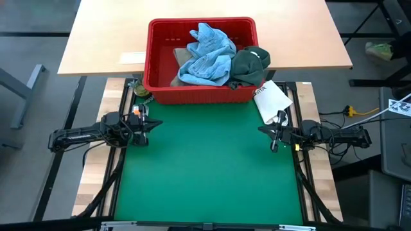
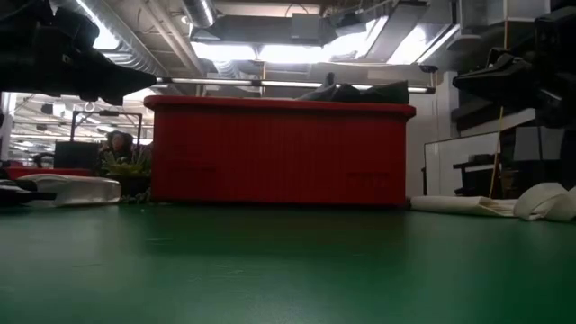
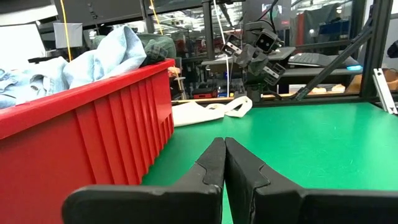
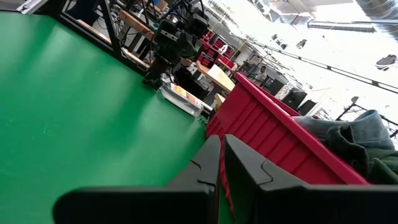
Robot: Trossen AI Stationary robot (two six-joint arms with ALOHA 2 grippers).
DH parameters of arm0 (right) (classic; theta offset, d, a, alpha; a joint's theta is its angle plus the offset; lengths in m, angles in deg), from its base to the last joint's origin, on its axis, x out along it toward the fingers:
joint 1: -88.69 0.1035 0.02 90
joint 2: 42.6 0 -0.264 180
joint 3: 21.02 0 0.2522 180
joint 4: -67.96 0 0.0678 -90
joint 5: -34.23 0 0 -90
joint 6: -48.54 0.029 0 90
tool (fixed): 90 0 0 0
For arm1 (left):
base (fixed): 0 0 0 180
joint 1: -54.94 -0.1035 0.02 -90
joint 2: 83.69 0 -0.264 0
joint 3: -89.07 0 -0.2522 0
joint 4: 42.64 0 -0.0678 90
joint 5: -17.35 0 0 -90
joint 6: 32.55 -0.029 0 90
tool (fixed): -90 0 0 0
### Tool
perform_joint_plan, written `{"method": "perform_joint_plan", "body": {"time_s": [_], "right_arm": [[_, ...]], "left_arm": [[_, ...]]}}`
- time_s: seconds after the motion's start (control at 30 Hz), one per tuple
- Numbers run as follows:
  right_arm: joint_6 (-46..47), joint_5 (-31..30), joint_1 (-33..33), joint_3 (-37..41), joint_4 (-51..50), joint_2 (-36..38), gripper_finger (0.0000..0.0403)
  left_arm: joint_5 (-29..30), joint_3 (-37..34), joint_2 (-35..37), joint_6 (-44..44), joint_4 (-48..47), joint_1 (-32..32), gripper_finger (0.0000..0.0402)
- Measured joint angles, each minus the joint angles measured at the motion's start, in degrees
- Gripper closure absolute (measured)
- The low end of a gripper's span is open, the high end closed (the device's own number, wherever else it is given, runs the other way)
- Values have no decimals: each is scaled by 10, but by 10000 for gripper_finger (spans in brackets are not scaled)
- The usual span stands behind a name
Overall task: Fold Laundry from Bin
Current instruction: Fold the blue pants
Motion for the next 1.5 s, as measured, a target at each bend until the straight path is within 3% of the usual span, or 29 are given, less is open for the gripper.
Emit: {"method": "perform_joint_plan", "body": {"time_s": [0.43,0.77,1.1,1.33,1.5], "right_arm": [[0,4,0,0,0,0,379],[0,4,0,0,0,0,379],[0,4,0,0,0,0,379],[0,-1,0,0,0,0,379],[0,-11,0,0,1,0,379]], "left_arm": [[11,0,0,45,1,0,390],[68,0,0,77,52,0,293],[73,0,0,86,132,0,195],[118,0,-23,92,246,0,192],[128,18,-72,120,262,0,193]]}}
